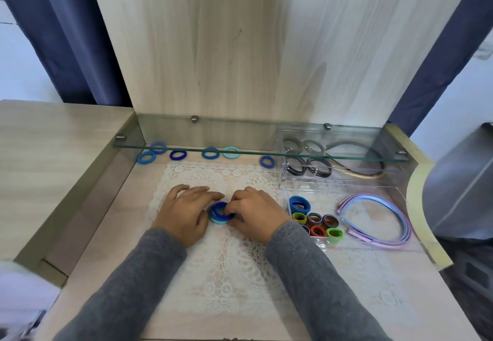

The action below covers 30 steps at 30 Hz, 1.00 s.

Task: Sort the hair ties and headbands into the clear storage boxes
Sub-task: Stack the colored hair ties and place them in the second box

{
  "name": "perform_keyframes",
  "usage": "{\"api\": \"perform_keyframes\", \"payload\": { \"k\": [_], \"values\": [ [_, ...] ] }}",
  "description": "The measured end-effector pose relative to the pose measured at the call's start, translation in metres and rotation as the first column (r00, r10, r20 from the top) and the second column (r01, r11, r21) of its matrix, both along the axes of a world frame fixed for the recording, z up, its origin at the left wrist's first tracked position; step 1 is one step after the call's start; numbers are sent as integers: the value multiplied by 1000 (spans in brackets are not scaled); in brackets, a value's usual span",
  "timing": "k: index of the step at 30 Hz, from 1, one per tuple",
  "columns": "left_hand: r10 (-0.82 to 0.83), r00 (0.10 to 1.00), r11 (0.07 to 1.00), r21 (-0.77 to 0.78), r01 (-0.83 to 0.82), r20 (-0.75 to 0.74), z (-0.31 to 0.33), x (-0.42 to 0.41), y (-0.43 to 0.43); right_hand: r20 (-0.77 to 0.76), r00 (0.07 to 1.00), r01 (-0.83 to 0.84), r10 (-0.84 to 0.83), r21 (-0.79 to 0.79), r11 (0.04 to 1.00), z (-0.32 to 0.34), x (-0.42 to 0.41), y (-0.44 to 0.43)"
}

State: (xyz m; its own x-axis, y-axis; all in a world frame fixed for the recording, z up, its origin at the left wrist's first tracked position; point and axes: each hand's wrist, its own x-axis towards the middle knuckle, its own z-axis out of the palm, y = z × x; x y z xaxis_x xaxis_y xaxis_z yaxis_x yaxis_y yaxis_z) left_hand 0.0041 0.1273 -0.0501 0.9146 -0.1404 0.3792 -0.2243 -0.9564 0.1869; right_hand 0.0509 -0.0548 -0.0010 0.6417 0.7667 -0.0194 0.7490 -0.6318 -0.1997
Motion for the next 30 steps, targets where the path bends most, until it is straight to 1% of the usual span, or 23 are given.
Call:
{"api": "perform_keyframes", "payload": {
  "k": [2,6,11,15,19,23,30],
  "values": [
    [-16,1000,998,-53,16,-6,-2,-4,-3,9,1000,-4,4,-4,1000,0,-2,-2],
    [-46,998,985,-166,52,43,-1,-8,-9,33,999,-24,24,-13,1000,3,-4,-2],
    [-46,999,970,-239,51,26,9,-10,-16,99,993,-57,63,-61,997,13,-5,-8],
    [-40,999,960,-277,43,16,25,-7,-26,153,986,-64,71,-53,997,30,-1,-22],
    [-75,997,948,-309,80,30,42,3,-53,219,975,-33,44,-52,998,49,7,-51],
    [-113,993,937,-329,115,25,51,17,-86,252,968,25,-7,-69,997,62,14,-84],
    [-178,984,918,-365,159,-19,52,38,-137,260,959,138,-113,-80,987,62,23,-134]
  ]
}}
